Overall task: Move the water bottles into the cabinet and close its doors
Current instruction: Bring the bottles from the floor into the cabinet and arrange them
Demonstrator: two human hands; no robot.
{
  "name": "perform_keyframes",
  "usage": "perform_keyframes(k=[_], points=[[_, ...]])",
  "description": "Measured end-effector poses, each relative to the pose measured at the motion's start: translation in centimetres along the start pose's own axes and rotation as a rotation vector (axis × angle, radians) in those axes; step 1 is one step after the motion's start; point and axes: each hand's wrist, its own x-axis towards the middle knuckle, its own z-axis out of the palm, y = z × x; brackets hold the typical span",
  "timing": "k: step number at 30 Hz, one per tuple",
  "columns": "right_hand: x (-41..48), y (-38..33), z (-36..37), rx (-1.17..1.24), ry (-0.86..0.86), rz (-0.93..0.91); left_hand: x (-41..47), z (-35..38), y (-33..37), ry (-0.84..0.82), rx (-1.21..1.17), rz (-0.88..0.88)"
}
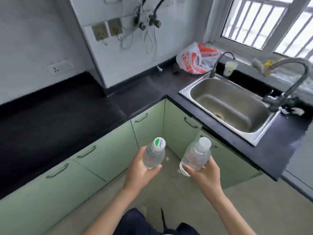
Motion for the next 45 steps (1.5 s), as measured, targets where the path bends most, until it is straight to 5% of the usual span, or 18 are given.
perform_keyframes(k=[8,21,35,45], points=[[-5.1,0.7,0.5,-0.137,-0.496,-0.037,-14.6,-0.1,-0.9,0.437,-0.091,-0.452],[-21.3,-3.6,13.5,-0.244,-1.043,-0.314,-38.3,-9.3,-1.3,1.184,-0.134,-0.704],[-60.7,-2.3,28.1,-0.356,-1.607,-0.352,-76.7,-18.0,-8.4,1.670,-0.200,-1.049],[-75.2,-4.0,40.3,-0.422,-1.761,-0.301,-85.7,-28.2,-14.9,1.826,-0.361,-1.137]])
